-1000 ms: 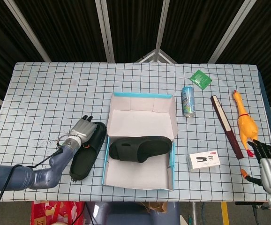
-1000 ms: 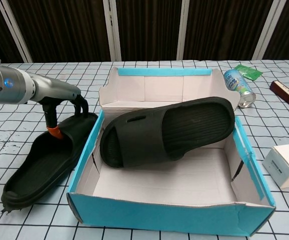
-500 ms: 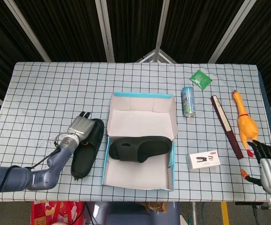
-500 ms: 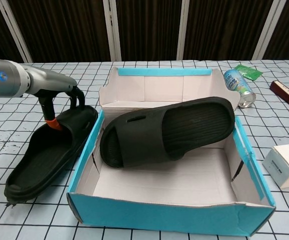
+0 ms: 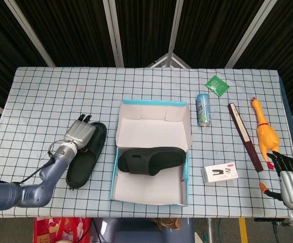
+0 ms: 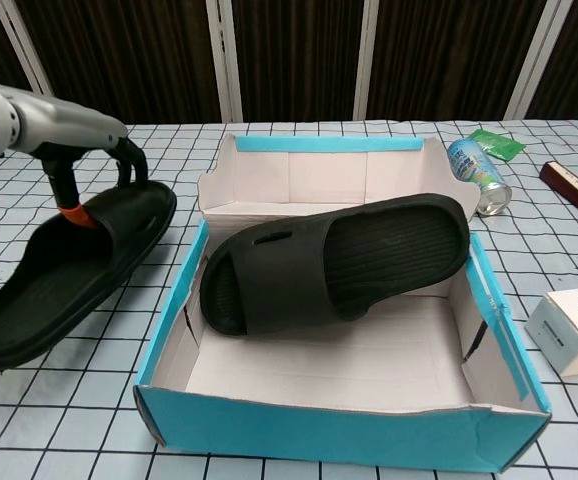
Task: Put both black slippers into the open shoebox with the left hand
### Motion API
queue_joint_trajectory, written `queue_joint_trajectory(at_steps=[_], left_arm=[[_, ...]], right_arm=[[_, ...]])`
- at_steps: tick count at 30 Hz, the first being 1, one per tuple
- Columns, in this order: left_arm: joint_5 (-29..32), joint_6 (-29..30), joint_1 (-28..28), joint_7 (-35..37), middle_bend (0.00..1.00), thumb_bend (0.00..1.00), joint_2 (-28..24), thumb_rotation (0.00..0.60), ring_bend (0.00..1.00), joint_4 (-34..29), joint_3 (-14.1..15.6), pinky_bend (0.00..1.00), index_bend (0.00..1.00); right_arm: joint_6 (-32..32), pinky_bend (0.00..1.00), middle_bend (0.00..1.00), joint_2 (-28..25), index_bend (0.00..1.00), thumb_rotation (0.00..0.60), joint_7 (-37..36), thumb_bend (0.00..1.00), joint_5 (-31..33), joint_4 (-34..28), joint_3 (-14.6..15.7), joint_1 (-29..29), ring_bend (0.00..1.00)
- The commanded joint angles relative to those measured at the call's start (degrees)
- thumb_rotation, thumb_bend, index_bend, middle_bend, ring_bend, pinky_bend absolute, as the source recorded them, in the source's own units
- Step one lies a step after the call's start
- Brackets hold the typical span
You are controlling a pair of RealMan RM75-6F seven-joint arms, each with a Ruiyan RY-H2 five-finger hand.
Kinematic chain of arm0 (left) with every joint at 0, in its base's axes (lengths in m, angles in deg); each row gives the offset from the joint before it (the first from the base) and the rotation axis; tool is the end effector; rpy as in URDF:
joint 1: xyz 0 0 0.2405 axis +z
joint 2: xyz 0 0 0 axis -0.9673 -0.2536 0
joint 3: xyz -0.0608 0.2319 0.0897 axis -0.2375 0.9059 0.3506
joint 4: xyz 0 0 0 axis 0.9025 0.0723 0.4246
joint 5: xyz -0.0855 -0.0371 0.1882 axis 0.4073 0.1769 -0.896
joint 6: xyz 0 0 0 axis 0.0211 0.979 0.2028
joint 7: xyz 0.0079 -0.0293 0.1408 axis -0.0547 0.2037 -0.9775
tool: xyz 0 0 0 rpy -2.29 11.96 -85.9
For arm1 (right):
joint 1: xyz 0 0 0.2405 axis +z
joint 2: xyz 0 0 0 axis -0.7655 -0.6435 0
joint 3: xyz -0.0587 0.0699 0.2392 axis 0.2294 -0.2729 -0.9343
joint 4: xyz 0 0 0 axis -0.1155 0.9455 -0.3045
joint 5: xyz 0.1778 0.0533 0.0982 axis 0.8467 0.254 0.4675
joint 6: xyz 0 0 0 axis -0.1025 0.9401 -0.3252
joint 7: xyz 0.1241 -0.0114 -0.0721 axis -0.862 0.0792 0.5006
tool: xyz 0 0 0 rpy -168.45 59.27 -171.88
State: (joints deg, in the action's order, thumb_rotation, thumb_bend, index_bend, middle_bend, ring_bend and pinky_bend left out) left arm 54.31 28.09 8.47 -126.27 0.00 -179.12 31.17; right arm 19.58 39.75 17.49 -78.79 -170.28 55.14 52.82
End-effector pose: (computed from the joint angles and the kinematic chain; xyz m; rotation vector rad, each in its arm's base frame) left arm -0.1241 0.3621 0.0503 -1.9656 -0.7910 -0.3992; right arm -0.3159 -0.1703 0.1658 1.3161 -1.0161 0.8074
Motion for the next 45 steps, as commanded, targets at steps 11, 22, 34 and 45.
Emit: queue_joint_trajectory(at_steps=[11, 22, 34, 45], left_arm=[[-20.9, 14.2, 0.2, -9.4, 0.55, 0.50, -19.8, 0.600, 0.05, -23.3, -2.6, 0.04, 0.55], [-54.7, 19.6, 3.3, -31.1, 0.57, 0.50, -21.0, 0.600, 0.08, -27.0, -0.6, 0.09, 0.58], [-58.0, 8.8, 1.5, -46.2, 0.58, 0.50, -12.3, 0.600, 0.09, -26.7, -3.9, 0.09, 0.60], [-50.5, 4.6, 0.3, -57.9, 0.58, 0.50, -3.3, 0.600, 0.09, -28.3, -5.5, 0.09, 0.61]], right_arm=[[0.5, 0.10, 0.11, -0.1, 0.15, 0.600, -0.3, 0.26, -0.3, -0.2, 0.1, -0.2, 0.12], [0.6, 0.10, 0.11, -0.3, 0.15, 0.600, -0.9, 0.26, -0.5, -0.1, 0.1, -0.3, 0.12], [0.5, 0.10, 0.11, -0.4, 0.15, 0.600, -1.4, 0.26, -0.3, 0.1, 0.0, -0.3, 0.12], [1.0, 0.10, 0.11, -0.6, 0.15, 0.600, -2.2, 0.26, -0.3, 0.3, -0.1, -0.6, 0.12]])
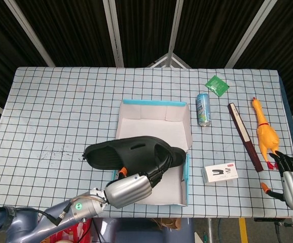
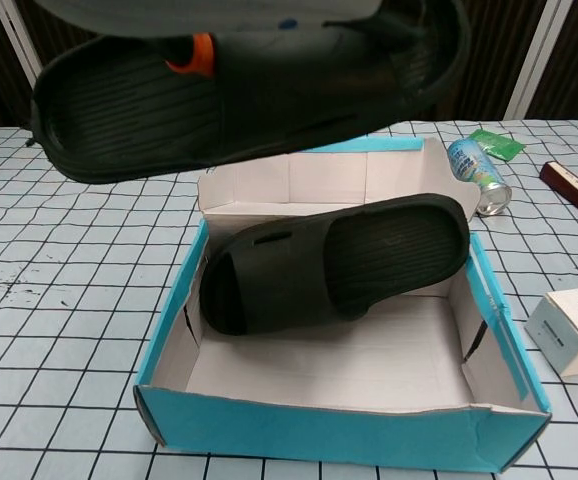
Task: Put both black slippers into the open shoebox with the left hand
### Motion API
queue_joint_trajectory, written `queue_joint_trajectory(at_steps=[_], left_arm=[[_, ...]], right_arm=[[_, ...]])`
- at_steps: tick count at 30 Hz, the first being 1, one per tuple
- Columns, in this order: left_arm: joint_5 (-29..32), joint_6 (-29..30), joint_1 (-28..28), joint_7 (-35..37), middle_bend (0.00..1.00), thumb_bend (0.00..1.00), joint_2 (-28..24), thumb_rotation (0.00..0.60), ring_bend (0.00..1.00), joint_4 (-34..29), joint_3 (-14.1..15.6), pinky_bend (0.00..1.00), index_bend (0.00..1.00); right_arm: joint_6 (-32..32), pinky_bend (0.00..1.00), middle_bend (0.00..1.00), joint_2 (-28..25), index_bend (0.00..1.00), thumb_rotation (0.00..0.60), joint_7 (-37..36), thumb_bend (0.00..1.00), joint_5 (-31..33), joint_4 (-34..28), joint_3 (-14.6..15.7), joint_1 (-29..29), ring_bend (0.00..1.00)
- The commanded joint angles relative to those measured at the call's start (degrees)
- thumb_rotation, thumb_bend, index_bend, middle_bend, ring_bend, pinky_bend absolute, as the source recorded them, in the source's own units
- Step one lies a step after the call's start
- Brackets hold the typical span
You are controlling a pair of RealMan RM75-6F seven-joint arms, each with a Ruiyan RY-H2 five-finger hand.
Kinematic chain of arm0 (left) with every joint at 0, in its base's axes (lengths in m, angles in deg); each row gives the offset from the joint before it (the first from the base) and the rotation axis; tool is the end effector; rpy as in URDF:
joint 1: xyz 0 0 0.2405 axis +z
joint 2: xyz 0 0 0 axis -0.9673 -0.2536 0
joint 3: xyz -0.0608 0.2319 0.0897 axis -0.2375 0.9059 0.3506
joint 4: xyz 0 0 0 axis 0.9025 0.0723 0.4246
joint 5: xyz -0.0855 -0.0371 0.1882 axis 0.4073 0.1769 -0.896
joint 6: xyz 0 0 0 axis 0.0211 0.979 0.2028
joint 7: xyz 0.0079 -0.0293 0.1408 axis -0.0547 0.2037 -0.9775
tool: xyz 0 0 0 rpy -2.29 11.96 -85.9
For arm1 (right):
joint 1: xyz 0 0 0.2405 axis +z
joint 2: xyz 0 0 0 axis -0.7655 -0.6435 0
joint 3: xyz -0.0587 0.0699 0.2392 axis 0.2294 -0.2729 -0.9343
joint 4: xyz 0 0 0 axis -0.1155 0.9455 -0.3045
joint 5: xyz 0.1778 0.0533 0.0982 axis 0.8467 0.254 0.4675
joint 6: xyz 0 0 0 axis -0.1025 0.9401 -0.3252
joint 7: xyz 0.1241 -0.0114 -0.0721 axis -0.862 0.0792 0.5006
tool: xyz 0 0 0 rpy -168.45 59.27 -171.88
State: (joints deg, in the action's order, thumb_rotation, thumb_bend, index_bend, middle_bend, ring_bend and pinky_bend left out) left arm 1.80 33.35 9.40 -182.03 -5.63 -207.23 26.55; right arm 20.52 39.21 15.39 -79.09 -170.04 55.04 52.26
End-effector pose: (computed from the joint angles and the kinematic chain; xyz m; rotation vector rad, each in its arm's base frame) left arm 0.0406 0.2140 0.0766 -1.9819 0.9796 -0.7515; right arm -0.3175 -0.1679 0.1715 1.2932 -1.0211 0.8313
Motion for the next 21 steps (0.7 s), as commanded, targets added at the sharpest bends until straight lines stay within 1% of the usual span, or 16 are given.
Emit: queue_joint_trajectory(at_steps=[1, 8, 13, 16, 21], left_arm=[[2.8, -0.8, -0.9, -2.9, 0.58, 0.50, 3.3, 0.600, 0.09, -0.1, -1.1, 0.09, 0.61], [8.0, -2.1, -3.0, -7.3, 0.58, 0.50, 9.6, 0.600, 0.09, 2.5, -1.7, 0.09, 0.61], [10.7, -2.5, -4.5, -8.5, 0.58, 0.50, 14.2, 0.600, 0.09, 5.6, -1.7, 0.09, 0.61], [11.5, -2.6, -5.1, -9.0, 0.58, 0.50, 16.8, 0.600, 0.09, 7.2, -1.1, 0.09, 0.61], [12.2, -1.6, -5.6, -10.7, 0.59, 0.50, 19.5, 0.600, 0.09, 7.9, 0.0, 0.09, 0.61]], right_arm=[[0.1, 0.10, 0.11, -0.1, 0.15, 0.600, -0.2, 0.26, -0.1, 0.0, 0.0, -0.1, 0.12], [0.5, 0.10, 0.11, -0.3, 0.15, 0.600, -1.0, 0.26, -0.4, 0.2, 0.0, -0.3, 0.12], [0.8, 0.10, 0.11, -0.5, 0.15, 0.600, -1.7, 0.26, -0.6, 0.3, 0.0, -0.5, 0.12], [0.9, 0.10, 0.11, -0.5, 0.15, 0.600, -2.2, 0.26, -0.6, 0.4, -0.1, -0.6, 0.12], [0.9, 0.10, 0.11, -0.6, 0.15, 0.600, -2.6, 0.26, -0.7, 0.6, -0.1, -0.6, 0.12]])
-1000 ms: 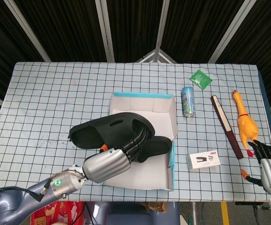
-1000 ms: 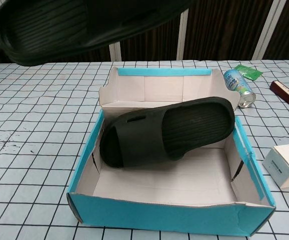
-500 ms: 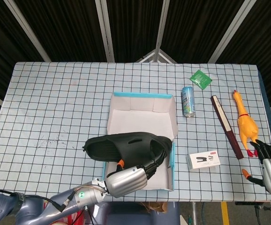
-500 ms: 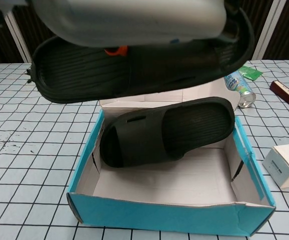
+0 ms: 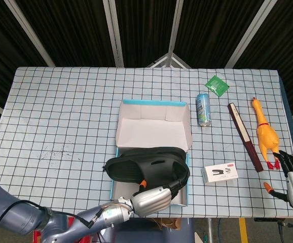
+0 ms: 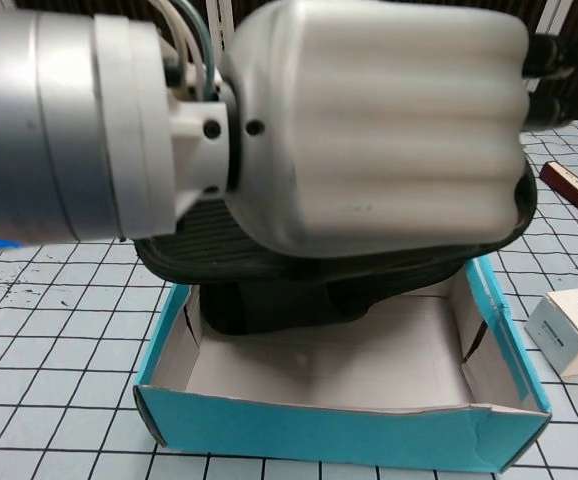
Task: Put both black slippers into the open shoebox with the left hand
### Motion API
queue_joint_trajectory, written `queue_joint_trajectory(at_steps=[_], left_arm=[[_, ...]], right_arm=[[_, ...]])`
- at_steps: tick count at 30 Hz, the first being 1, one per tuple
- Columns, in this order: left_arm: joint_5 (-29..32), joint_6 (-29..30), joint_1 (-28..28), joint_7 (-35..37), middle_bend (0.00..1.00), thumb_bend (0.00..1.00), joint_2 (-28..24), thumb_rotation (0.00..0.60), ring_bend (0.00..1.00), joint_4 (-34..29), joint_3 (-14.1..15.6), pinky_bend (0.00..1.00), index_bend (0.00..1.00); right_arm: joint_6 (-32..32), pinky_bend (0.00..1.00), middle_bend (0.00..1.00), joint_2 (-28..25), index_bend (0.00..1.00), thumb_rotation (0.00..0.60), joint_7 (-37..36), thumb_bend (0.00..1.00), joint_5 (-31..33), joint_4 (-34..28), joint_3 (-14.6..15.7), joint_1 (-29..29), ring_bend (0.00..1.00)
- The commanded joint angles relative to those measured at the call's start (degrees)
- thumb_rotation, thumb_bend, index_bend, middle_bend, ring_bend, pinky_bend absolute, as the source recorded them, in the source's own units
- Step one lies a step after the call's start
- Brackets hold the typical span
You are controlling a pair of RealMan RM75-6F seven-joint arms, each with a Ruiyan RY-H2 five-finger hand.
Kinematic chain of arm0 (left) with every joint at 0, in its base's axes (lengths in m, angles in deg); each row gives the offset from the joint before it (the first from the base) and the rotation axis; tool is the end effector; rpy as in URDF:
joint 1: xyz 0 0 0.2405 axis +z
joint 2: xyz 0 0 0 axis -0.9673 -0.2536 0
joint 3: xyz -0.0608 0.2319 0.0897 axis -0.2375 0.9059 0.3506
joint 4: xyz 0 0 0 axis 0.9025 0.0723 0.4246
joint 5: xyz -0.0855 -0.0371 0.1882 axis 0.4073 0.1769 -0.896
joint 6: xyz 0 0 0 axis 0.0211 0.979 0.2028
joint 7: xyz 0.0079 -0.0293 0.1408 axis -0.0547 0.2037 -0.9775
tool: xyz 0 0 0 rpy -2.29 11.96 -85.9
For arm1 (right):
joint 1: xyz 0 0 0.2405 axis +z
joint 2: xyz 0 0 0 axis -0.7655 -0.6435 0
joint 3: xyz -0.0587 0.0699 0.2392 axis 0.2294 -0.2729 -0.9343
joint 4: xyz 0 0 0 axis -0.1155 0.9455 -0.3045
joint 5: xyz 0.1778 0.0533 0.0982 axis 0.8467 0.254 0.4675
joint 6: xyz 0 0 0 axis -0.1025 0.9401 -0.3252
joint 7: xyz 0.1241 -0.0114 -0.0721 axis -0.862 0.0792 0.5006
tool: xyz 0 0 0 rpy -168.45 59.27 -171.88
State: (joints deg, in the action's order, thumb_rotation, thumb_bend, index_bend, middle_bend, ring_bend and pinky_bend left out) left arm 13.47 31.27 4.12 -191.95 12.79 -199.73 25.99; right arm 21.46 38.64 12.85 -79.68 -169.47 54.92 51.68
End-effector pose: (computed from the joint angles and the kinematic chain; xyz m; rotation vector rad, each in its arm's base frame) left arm 0.0560 0.1986 -0.0004 -2.1012 1.0193 -0.7459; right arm -0.3194 -0.1656 0.1777 1.2733 -1.0242 0.8592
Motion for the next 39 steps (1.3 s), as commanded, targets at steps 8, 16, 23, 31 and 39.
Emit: queue_joint_trajectory(at_steps=[8, 16, 23, 31, 39], left_arm=[[3.2, 2.7, -1.3, -5.1, 0.59, 0.50, 4.3, 0.600, 0.09, 0.1, 2.2, 0.09, 0.61], [5.9, 3.7, -2.9, -6.8, 0.59, 0.50, 7.7, 0.600, 0.09, 2.1, 2.4, 0.09, 0.61], [5.8, 3.4, -4.1, -5.2, 0.59, 0.50, 9.4, 0.600, 0.09, 4.6, 2.8, 0.09, 0.61], [4.9, 3.4, -4.5, -3.7, 0.59, 0.50, 10.4, 0.600, 0.09, 6.6, 4.3, 0.09, 0.62], [2.7, 2.7, -5.3, -4.1, 0.59, 0.51, 11.3, 0.600, 0.10, 8.6, 5.9, 0.09, 0.62]], right_arm=[[0.2, 0.10, 0.11, 0.0, 0.15, 0.600, -0.4, 0.26, -0.1, 0.0, -0.1, -0.1, 0.12], [0.3, 0.10, 0.11, 0.0, 0.15, 0.600, -0.6, 0.26, -0.2, 0.1, -0.1, -0.2, 0.12], [0.5, 0.10, 0.11, -0.1, 0.15, 0.600, -1.0, 0.26, -0.3, 0.3, -0.2, -0.3, 0.12], [0.7, 0.10, 0.11, -0.2, 0.15, 0.600, -1.5, 0.26, -0.4, 0.5, -0.2, -0.4, 0.12], [0.9, 0.10, 0.11, -0.2, 0.15, 0.600, -1.9, 0.26, -0.7, 0.6, -0.2, -0.5, 0.12]])
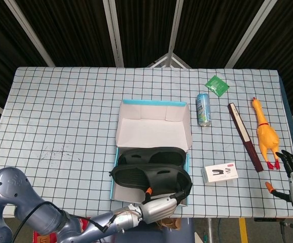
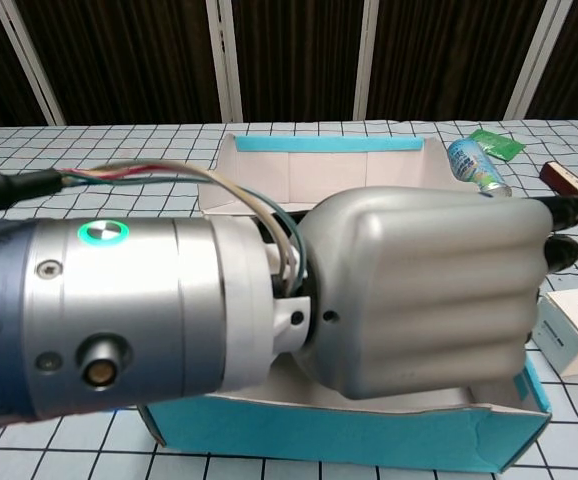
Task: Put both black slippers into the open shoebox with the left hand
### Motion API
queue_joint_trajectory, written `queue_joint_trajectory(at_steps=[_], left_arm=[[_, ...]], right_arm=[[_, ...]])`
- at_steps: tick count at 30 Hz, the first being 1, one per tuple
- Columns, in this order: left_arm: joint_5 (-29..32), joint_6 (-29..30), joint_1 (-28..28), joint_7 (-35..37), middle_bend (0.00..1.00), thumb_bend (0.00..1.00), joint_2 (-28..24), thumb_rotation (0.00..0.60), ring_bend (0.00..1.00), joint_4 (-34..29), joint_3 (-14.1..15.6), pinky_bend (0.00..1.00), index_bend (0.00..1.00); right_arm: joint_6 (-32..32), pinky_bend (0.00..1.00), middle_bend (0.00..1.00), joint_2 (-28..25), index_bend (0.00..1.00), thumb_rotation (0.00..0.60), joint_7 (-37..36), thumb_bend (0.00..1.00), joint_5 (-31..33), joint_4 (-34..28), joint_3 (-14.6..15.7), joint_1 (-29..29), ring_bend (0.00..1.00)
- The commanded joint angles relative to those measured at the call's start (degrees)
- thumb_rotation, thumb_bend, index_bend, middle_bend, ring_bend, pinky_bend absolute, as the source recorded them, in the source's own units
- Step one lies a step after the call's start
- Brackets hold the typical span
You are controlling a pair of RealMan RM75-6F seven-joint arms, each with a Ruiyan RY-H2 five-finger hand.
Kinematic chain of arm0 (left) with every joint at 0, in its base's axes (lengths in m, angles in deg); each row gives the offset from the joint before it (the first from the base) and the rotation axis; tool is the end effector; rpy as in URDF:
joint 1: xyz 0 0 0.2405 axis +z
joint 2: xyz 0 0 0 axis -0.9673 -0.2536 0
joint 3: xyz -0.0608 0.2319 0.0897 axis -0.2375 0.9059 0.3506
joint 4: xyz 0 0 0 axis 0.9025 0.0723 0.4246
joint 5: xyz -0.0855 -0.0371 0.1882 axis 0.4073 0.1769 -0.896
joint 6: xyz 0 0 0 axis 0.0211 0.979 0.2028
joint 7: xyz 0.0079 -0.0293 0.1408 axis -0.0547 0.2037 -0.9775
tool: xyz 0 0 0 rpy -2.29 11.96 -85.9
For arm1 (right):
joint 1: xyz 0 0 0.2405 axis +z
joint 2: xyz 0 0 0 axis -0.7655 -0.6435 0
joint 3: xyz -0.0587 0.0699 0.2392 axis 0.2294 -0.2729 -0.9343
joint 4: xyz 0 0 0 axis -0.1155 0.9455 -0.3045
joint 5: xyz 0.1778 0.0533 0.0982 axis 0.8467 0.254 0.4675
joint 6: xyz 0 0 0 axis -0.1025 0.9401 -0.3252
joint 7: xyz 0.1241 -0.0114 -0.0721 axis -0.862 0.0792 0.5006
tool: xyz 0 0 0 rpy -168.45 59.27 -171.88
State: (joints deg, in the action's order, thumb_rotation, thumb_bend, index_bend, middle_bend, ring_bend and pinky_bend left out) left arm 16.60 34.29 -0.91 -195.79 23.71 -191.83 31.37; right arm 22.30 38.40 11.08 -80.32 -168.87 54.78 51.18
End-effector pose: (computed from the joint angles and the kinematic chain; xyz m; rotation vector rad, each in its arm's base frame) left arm 0.0492 0.1842 -0.0522 -2.1272 1.1342 -0.6906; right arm -0.3207 -0.1636 0.1819 1.2607 -1.0218 0.8815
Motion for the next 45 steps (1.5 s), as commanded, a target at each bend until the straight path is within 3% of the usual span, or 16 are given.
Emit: queue_joint_trajectory(at_steps=[1, 20, 34, 45], left_arm=[[-0.4, -0.3, -0.2, -0.1, 0.59, 0.51, 0.6, 0.600, 0.10, 0.9, 0.7, 0.09, 0.62], [-1.4, -1.6, -0.4, 1.8, 0.60, 0.51, 3.7, 0.600, 0.10, 5.0, 2.0, 0.09, 0.62], [-3.2, -2.7, 1.9, 7.9, 0.60, 0.51, 5.5, 0.600, 0.10, 8.0, 4.3, 0.09, 0.63], [-5.0, -3.8, 3.2, 12.4, 0.60, 0.51, 5.8, 0.600, 0.10, 10.0, 3.9, 0.09, 0.63]], right_arm=[[0.0, 0.10, 0.11, 0.0, 0.15, 0.600, -0.1, 0.26, 0.0, 0.0, -0.1, 0.0, 0.12], [0.1, 0.09, 0.11, -0.2, 0.15, 0.600, -1.0, 0.26, 0.3, 0.2, -0.2, -0.2, 0.12], [0.2, 0.09, 0.11, -0.3, 0.15, 0.600, -1.0, 0.26, 0.3, 0.2, -0.3, -0.3, 0.12], [0.1, 0.09, 0.11, -0.2, 0.15, 0.600, -0.4, 0.26, 0.3, -0.1, -0.3, -0.2, 0.12]])
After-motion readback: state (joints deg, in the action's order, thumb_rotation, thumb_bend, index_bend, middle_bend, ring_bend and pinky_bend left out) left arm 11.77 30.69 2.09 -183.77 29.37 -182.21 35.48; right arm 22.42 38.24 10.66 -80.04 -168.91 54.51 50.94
